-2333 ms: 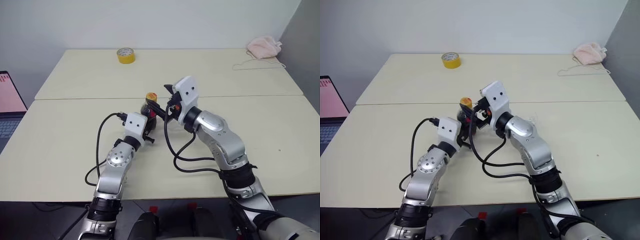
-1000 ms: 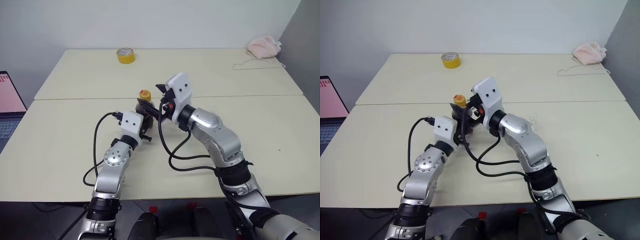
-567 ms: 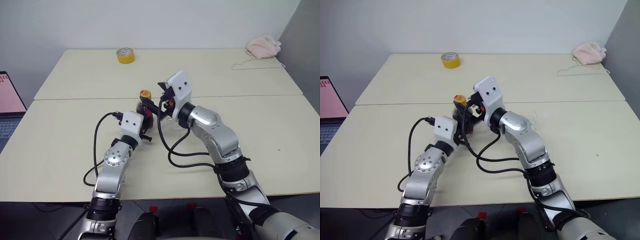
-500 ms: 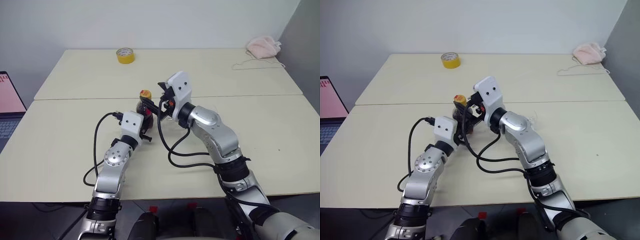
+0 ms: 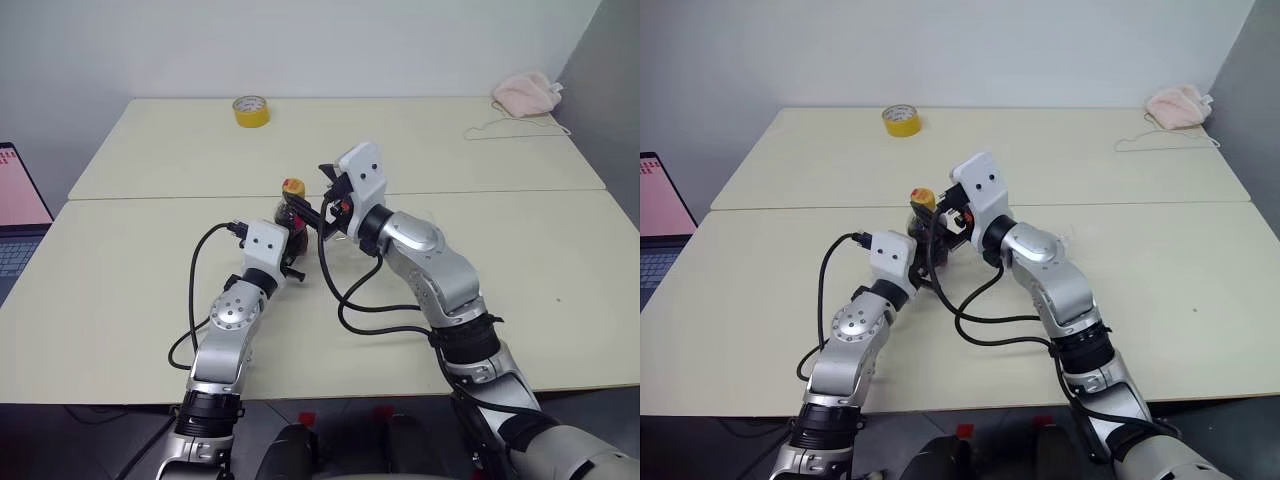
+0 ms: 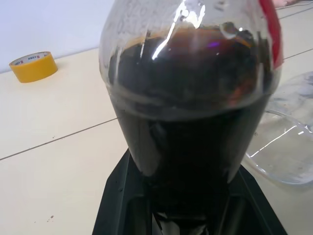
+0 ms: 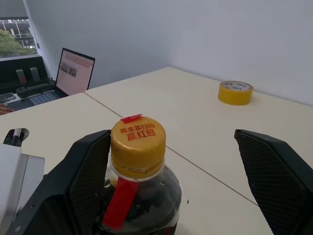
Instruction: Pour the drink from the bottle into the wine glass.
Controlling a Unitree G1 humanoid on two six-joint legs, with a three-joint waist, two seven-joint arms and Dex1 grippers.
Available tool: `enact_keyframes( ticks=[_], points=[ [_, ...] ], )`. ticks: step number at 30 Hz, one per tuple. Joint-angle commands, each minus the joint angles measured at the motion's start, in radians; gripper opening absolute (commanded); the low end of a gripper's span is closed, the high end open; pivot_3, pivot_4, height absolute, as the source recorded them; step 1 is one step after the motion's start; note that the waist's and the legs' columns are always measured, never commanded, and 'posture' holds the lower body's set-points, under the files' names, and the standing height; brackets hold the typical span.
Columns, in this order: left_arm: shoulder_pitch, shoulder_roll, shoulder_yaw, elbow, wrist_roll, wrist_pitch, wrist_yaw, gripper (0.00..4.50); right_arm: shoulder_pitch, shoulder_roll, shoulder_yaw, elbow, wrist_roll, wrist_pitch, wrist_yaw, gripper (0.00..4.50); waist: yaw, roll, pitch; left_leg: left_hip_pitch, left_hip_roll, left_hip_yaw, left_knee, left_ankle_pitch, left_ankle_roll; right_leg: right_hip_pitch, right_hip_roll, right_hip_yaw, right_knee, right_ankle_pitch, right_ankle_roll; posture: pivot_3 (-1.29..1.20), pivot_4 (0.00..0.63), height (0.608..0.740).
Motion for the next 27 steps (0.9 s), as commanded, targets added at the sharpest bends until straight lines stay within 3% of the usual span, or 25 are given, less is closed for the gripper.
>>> enact_keyframes(
  ticks=[1, 15, 22, 27],
  points=[
    [-0.017, -0.002, 0.026, -0.035, -0.012, -0.033, 0.017, 0.9, 0.01, -0.026, -0.051, -0.048, 0.006, 0.007, -0.009, 4.27, 0.0, 0.0, 0.0, 0.0, 0.0, 0.0, 0.0, 0.0, 0.0, 0.0, 0.0, 0.0, 0.0, 0.0, 0.0, 0.0, 0.15, 0.74],
    [-0.02, 0.0, 0.027, -0.031, -0.011, -0.035, 0.019, 0.9, 0.024, -0.09, -0.096, -0.069, 0.021, 0.039, -0.001, 4.27, 0.001, 0.0, 0.0, 0.0, 0.0, 0.0, 0.0, 0.0, 0.0, 0.0, 0.0, 0.0, 0.0, 0.0, 0.0, 0.0, 0.15, 0.74],
    [-0.017, 0.002, 0.027, -0.035, -0.011, -0.034, 0.018, 0.9, -0.005, -0.02, -0.102, -0.174, 0.142, 0.212, -0.008, 4.27, 0.001, 0.0, 0.0, 0.0, 0.0, 0.0, 0.0, 0.0, 0.0, 0.0, 0.0, 0.0, 0.0, 0.0, 0.0, 0.0, 0.15, 0.74],
    [-0.017, 0.002, 0.027, -0.037, -0.012, -0.033, 0.016, 0.9, -0.015, 0.039, -0.07, -0.176, 0.138, 0.237, -0.043, 4.27, 0.0, 0.0, 0.0, 0.0, 0.0, 0.0, 0.0, 0.0, 0.0, 0.0, 0.0, 0.0, 0.0, 0.0, 0.0, 0.0, 0.15, 0.74]
  ],
)
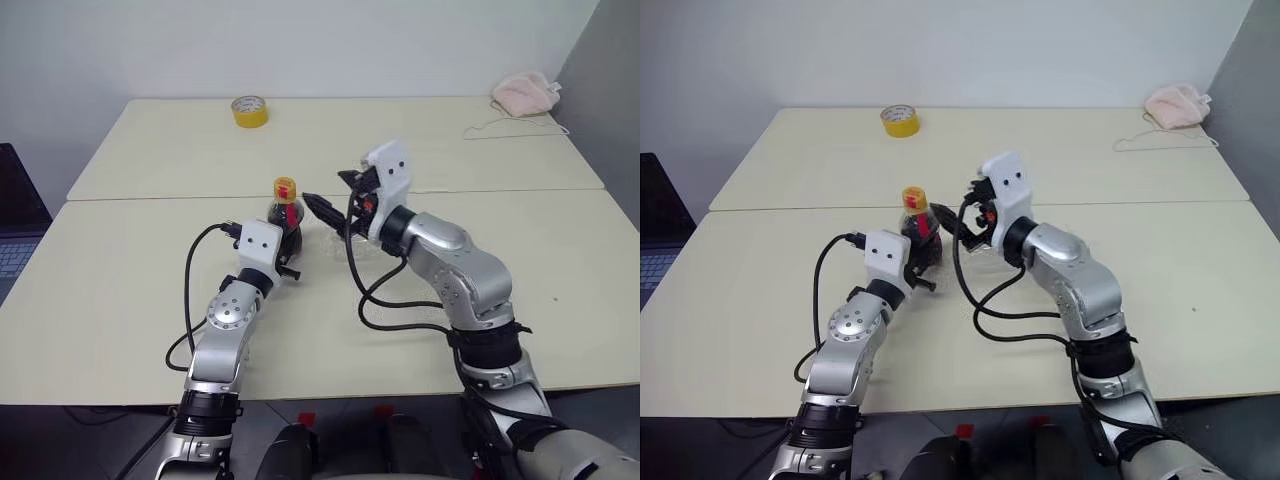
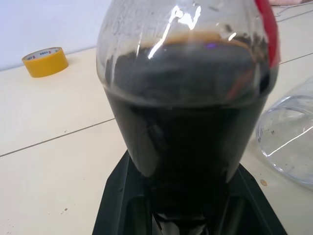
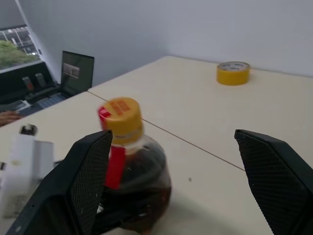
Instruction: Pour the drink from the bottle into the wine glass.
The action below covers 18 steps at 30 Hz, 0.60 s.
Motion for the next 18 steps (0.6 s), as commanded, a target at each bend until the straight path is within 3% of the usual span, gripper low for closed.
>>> enact_keyframes(
  ticks=[1, 18],
  points=[
    [-0.016, 0.001, 0.004, -0.05, -0.011, -0.029, -0.002, 0.9, -0.026, 0.035, 0.02, -0.016, -0.006, -0.013, -0.031, 4.27, 0.0, 0.0, 0.0, 0.0, 0.0, 0.0, 0.0, 0.0, 0.0, 0.0, 0.0, 0.0, 0.0, 0.0, 0.0, 0.0, 0.15, 0.74],
    [-0.022, -0.002, -0.006, -0.053, -0.006, -0.024, -0.002, 0.9, -0.104, 0.11, 0.046, 0.188, -0.066, -0.154, -0.052, 4.27, -0.001, 0.0, 0.0, 0.0, 0.0, 0.0, 0.0, 0.0, 0.0, 0.0, 0.0, 0.0, 0.0, 0.0, 0.0, 0.0, 0.15, 0.74]
  ],
)
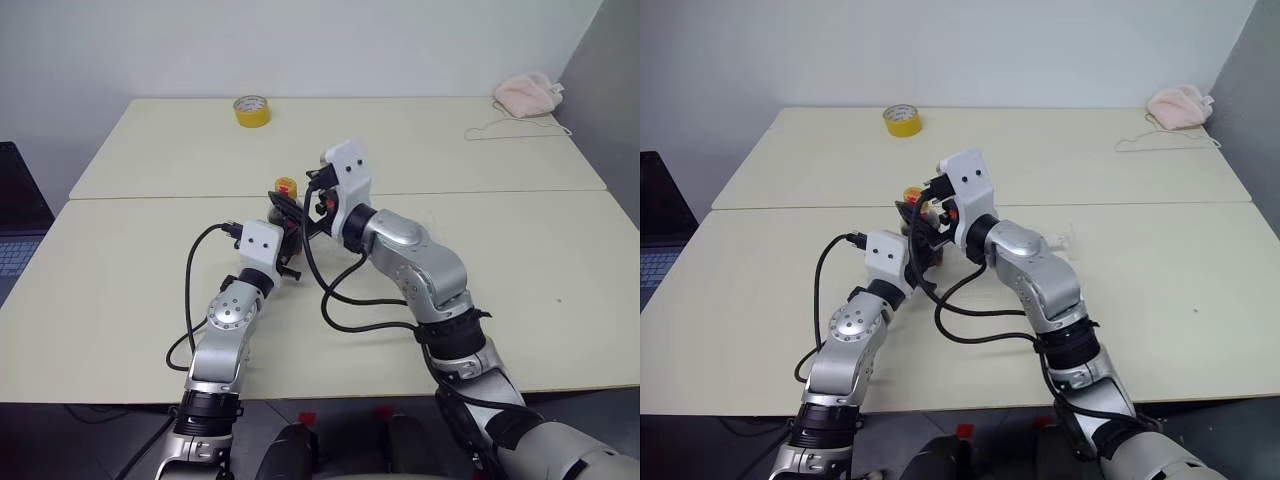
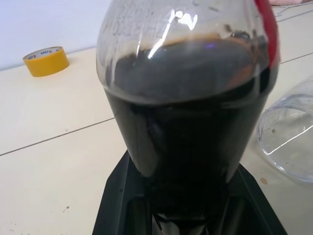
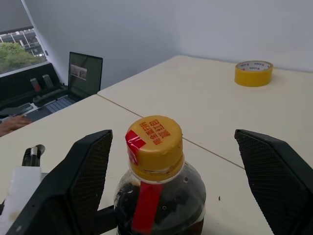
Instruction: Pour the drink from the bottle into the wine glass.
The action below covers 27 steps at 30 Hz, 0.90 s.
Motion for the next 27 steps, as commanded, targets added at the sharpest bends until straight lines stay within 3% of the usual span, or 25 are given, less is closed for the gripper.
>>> enact_keyframes(
  ticks=[1, 3, 6, 13, 27],
  points=[
    [-0.022, -0.002, -0.003, -0.053, -0.005, -0.024, 0.0, 0.9, -0.036, 0.018, -0.006, -0.007, -0.003, -0.039, 0.003, 4.27, 0.0, 0.0, 0.0, 0.0, 0.0, 0.0, 0.0, 0.0, 0.0, 0.0, 0.0, 0.0, 0.0, 0.0, 0.0, 0.0, 0.15, 0.74],
    [-0.021, -0.002, -0.003, -0.053, -0.005, -0.025, 0.0, 0.9, -0.037, 0.021, -0.007, -0.002, -0.002, -0.043, 0.003, 4.27, 0.0, 0.0, 0.0, 0.0, 0.0, 0.0, 0.0, 0.0, 0.0, 0.0, 0.0, 0.0, 0.0, 0.0, 0.0, 0.0, 0.15, 0.74],
    [-0.022, -0.002, -0.004, -0.052, -0.005, -0.025, 0.001, 0.9, -0.037, 0.021, -0.008, 0.001, -0.002, -0.047, 0.005, 3.67, 0.0, 0.0, 0.0, 0.0, 0.0, 0.0, 0.0, 0.0, 0.0, 0.0, 0.0, 0.0, 0.0, 0.0, 0.0, 0.0, 0.15, 0.74],
    [-0.024, 0.0, -0.002, -0.049, -0.007, -0.027, 0.002, 0.88, -0.034, 0.016, -0.004, 0.008, -0.006, -0.053, 0.016, 1.28, 0.0, 0.0, 0.0, 0.0, 0.0, 0.0, 0.0, 0.0, 0.0, 0.0, 0.0, 0.0, 0.0, 0.0, 0.0, 0.0, 0.15, 0.74],
    [-0.016, -0.001, 0.002, -0.059, -0.011, -0.023, 0.006, 0.88, 0.003, 0.07, -0.069, 0.035, 0.1, -0.169, 0.109, 1.26, 0.0, 0.0, 0.0, 0.0, 0.0, 0.0, 0.0, 0.0, 0.0, 0.0, 0.0, 0.0, 0.0, 0.0, 0.0, 0.0, 0.15, 0.74]
  ],
)
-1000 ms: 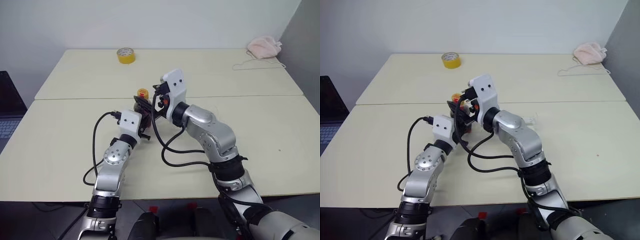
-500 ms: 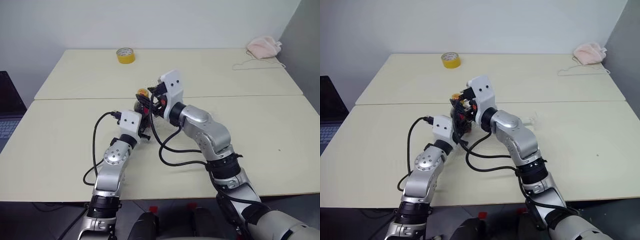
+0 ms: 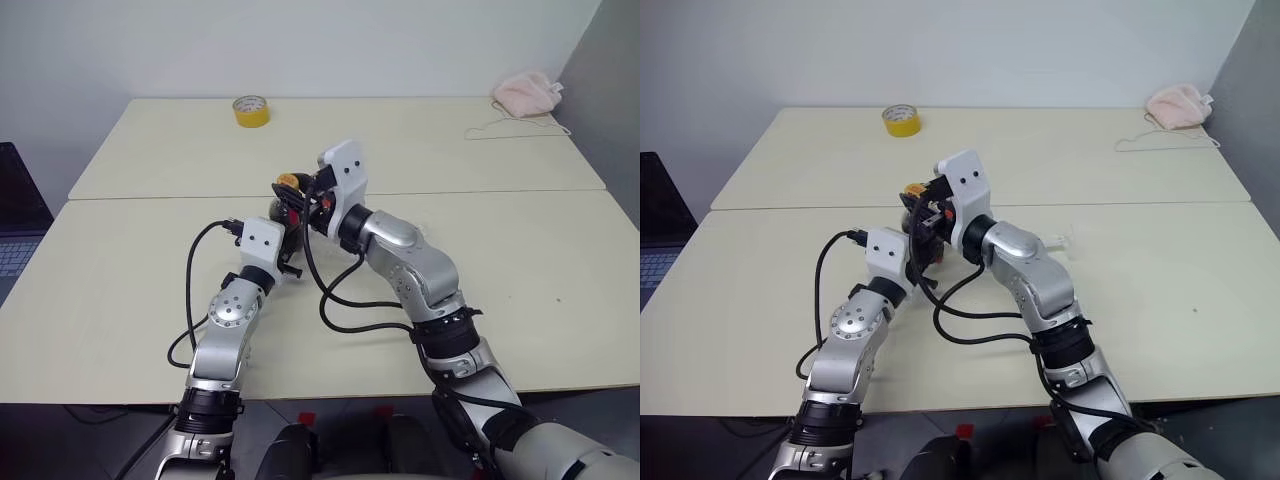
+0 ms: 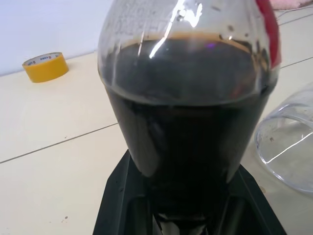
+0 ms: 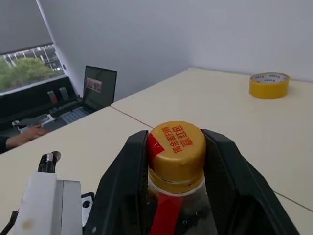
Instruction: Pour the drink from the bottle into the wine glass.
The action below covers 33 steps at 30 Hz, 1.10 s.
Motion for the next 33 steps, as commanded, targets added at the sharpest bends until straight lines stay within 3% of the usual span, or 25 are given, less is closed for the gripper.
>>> enact_keyframes(
  ticks=[1, 11, 20, 26, 28, 33],
  points=[
    [-0.004, -0.002, 0.006, -0.058, -0.011, -0.022, 0.001, 0.87, -0.008, 0.048, -0.052, -0.039, 0.087, -0.037, 0.032, 1.26, 0.0, 0.0, 0.0, 0.0, 0.0, 0.0, 0.0, 0.0, 0.0, 0.0, 0.0, 0.0, 0.0, 0.0, 0.0, 0.0, 0.15, 0.74],
    [-0.004, -0.002, 0.005, -0.059, -0.011, -0.021, 0.0, 0.86, -0.003, 0.065, -0.072, -0.036, 0.151, -0.026, 0.021, 1.23, 0.0, 0.0, 0.0, 0.0, 0.0, 0.0, 0.0, 0.0, 0.0, 0.0, 0.0, 0.0, 0.0, 0.0, 0.0, 0.0, 0.15, 0.74],
    [-0.007, -0.002, 0.009, -0.056, -0.013, -0.022, 0.002, 0.86, -0.001, -0.05, 0.029, -0.051, -0.107, -0.28, -0.018, 1.23, 0.0, 0.0, 0.0, 0.0, 0.0, 0.0, 0.0, 0.0, 0.0, 0.0, 0.0, 0.0, 0.0, 0.0, 0.0, 0.0, 0.15, 0.74],
    [-0.002, -0.016, 0.028, -0.066, -0.038, -0.015, 0.005, 0.86, 0.143, -0.171, 0.021, -0.242, -0.117, -0.289, 0.029, 1.23, 0.002, 0.0, 0.0, 0.0, 0.0, 0.0, 0.0, 0.0, 0.0, 0.0, 0.0, 0.0, -0.001, 0.0, 0.0, 0.0, 0.15, 0.74],
    [-0.002, -0.022, 0.041, -0.068, -0.057, -0.005, 0.007, 0.86, 0.246, -0.235, -0.014, -0.327, -0.139, -0.333, 0.023, 1.23, 0.005, 0.0, 0.0, 0.0, 0.0, 0.0, 0.0, 0.0, 0.0, 0.0, 0.0, 0.0, -0.001, 0.0, 0.0, 0.0, 0.15, 0.74],
    [-0.01, -0.026, 0.055, -0.059, -0.078, 0.001, 0.009, 0.86, 0.452, -0.273, -0.111, -0.425, -0.148, -0.358, -0.054, 1.23, 0.009, 0.0, 0.0, 0.0, 0.0, 0.001, 0.001, 0.0, 0.0, 0.001, 0.0, 0.0, 0.0, 0.0, 0.0, 0.0, 0.15, 0.74]
  ],
)
